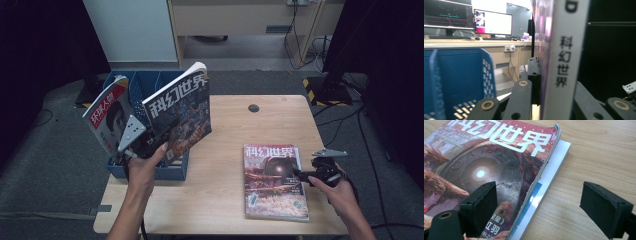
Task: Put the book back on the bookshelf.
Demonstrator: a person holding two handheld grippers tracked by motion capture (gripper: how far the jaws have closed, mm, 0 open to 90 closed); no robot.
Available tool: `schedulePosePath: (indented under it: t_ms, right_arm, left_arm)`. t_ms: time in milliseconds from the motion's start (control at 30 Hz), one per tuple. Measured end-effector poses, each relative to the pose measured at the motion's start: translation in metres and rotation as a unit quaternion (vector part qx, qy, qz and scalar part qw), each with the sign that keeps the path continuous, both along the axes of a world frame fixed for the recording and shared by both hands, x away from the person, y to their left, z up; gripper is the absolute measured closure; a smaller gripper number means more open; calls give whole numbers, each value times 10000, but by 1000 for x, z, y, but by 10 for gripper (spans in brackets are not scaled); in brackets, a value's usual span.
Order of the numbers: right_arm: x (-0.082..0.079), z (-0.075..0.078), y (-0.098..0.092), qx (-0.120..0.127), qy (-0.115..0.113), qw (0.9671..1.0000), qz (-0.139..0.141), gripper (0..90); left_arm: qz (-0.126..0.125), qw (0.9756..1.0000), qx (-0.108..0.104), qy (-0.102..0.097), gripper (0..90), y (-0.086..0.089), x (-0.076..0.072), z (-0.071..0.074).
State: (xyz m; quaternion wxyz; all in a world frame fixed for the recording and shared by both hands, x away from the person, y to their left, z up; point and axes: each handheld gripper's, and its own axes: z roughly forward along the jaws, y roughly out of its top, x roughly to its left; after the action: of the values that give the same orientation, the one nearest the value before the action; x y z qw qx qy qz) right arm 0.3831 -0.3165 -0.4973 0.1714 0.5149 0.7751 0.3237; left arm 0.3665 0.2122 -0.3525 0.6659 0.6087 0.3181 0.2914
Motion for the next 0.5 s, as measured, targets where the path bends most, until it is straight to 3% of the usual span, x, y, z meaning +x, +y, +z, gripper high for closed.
schedulePosePath:
  t_ms: [500]
  right_arm:
    - [1,-1,-2,-9,6,10000,-44,143]
  left_arm:
    - [337,9994,-34,-44,825,37,-11,5]
